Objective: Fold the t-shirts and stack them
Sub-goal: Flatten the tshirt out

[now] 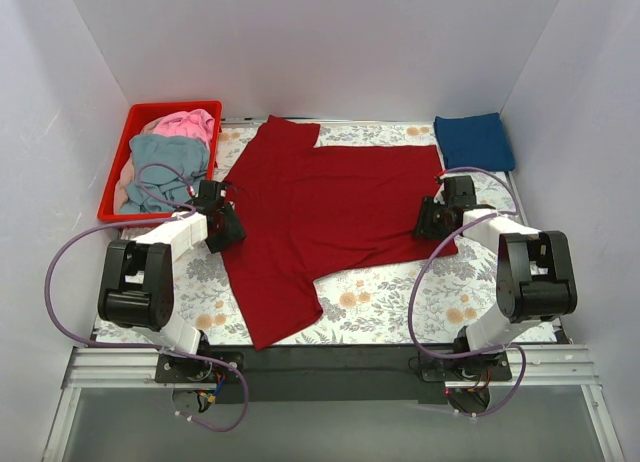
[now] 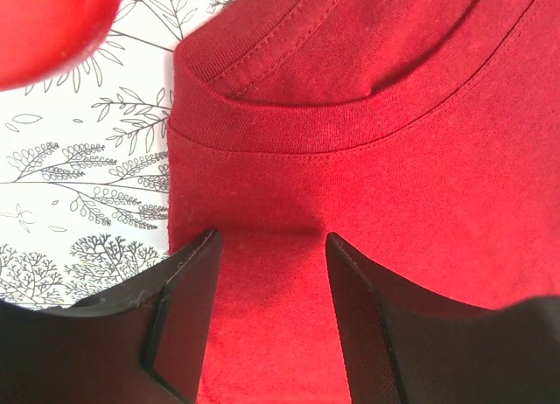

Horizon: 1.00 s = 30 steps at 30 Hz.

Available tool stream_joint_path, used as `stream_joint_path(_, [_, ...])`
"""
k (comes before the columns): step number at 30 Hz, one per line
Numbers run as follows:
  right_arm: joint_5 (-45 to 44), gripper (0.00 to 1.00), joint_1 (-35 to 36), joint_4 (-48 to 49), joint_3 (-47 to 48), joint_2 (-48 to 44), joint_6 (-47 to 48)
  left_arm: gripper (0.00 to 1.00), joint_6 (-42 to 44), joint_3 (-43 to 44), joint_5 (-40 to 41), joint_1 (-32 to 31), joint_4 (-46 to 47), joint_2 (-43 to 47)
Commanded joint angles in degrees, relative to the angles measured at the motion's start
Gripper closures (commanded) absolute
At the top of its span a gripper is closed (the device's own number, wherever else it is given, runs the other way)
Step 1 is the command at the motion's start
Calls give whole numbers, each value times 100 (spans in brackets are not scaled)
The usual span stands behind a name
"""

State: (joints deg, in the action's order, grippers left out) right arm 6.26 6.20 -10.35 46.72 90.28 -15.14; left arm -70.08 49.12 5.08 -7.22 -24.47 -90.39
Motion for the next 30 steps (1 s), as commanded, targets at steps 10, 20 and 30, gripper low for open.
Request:
stream_joint_path(10, [-81,50,-145,-283,321,-492,292,43,381,-79,573,-867,-76,758])
stream_joint_path(20, [-90,47,40,-319,-558,-2593,-121,41,768,922,-954,-2659,706,638])
stream_joint_path(30, [15,43,48,-468,-585,-4114,-112,48,1234,2380,-1264,-4164,1093,-1181])
